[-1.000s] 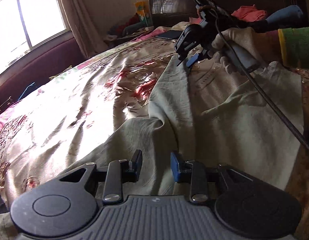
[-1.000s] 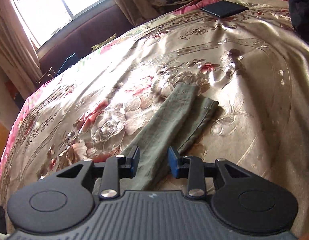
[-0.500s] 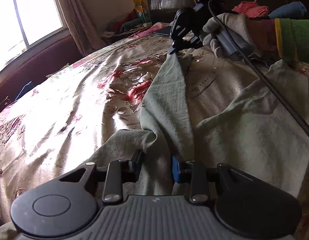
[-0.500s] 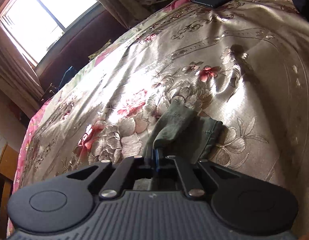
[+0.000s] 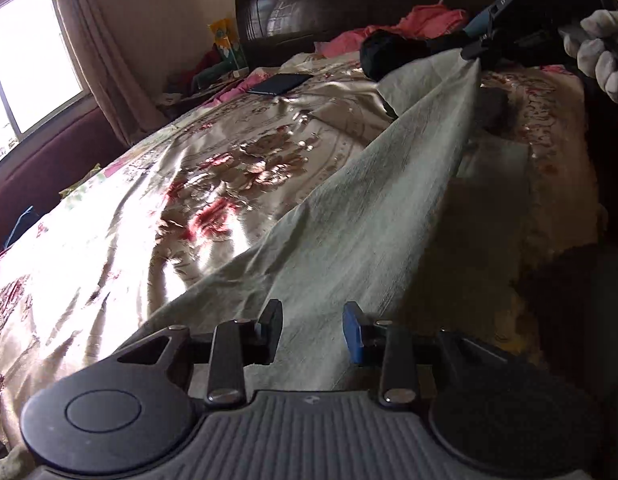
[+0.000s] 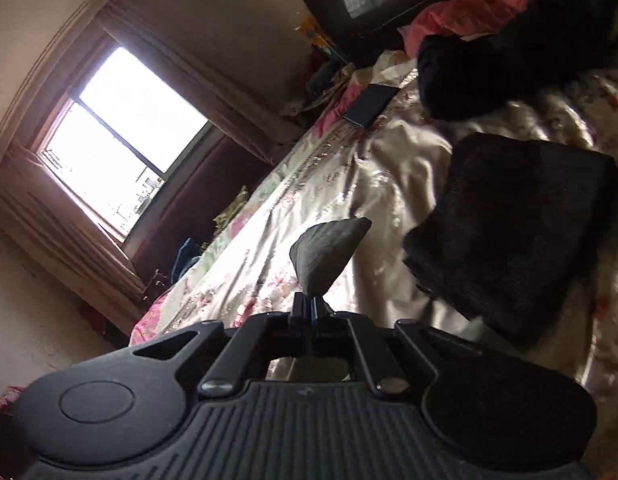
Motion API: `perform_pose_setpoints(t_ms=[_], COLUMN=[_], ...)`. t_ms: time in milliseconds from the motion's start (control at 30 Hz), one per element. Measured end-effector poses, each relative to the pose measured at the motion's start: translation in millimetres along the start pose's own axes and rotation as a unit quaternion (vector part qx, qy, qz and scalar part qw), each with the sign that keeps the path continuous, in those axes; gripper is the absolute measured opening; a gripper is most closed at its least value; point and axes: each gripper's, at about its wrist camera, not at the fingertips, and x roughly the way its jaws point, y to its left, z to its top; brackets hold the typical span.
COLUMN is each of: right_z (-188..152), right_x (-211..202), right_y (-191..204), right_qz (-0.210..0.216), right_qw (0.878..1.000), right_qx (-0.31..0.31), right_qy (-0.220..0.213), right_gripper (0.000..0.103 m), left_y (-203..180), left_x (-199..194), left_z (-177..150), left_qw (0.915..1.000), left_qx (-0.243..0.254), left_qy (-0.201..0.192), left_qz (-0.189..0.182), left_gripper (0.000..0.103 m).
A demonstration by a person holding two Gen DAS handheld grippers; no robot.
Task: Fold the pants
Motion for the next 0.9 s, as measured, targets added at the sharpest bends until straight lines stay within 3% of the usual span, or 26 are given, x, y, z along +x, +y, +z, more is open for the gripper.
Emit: perform_pose_setpoints(t_ms=[100, 333, 467, 600, 733, 800, 833, 900], right_z=[-20, -26, -13, -3, 7, 9, 9, 8], right_x=[20, 37, 56, 53, 37, 30, 27, 26], right_y=[-52, -88, -91, -84, -70, -64, -62, -62], right_qz=[-0.065, -0.005, 0.025, 0.053, 0.069, 0.069, 0.065, 0.053], right_qw=[0.996, 0.993, 0.99, 0.988, 0.989, 0.991, 0.992, 0.994], right_qx=[0.047, 0.116, 0.133, 0.144, 0.125, 0.109, 0.101, 0.09], right_qy=[0.029, 0.019, 0.031, 0.001, -0.031, -0.039, -0.04, -0.042], right_gripper=[0.003, 0.012, 0.027, 0.027, 0.008, 0.004, 0.003, 0.002], left_y=[-19, -43, -55, -72, -89, -94, -95, -97], left_x=[12, 21, 25, 32, 52, 62, 65, 67], left_z=[-3, 1, 10, 21, 27, 27, 28, 30], left_qw=[0.9994, 0.9983, 0.9989, 0.9985, 0.9958, 0.9953, 0.9953, 0.9953], left_qx=[0.017, 0.035, 0.035, 0.048, 0.09, 0.096, 0.097, 0.097], left_qy=[0.028, 0.038, 0.016, -0.013, -0.014, -0.007, -0.006, -0.003], left_qz=[-0.015, -0.025, -0.029, -0.023, -0.001, 0.004, 0.006, 0.0], left_gripper=[0.047, 0.047, 0.05, 0.056, 0.06, 0.06, 0.057, 0.042])
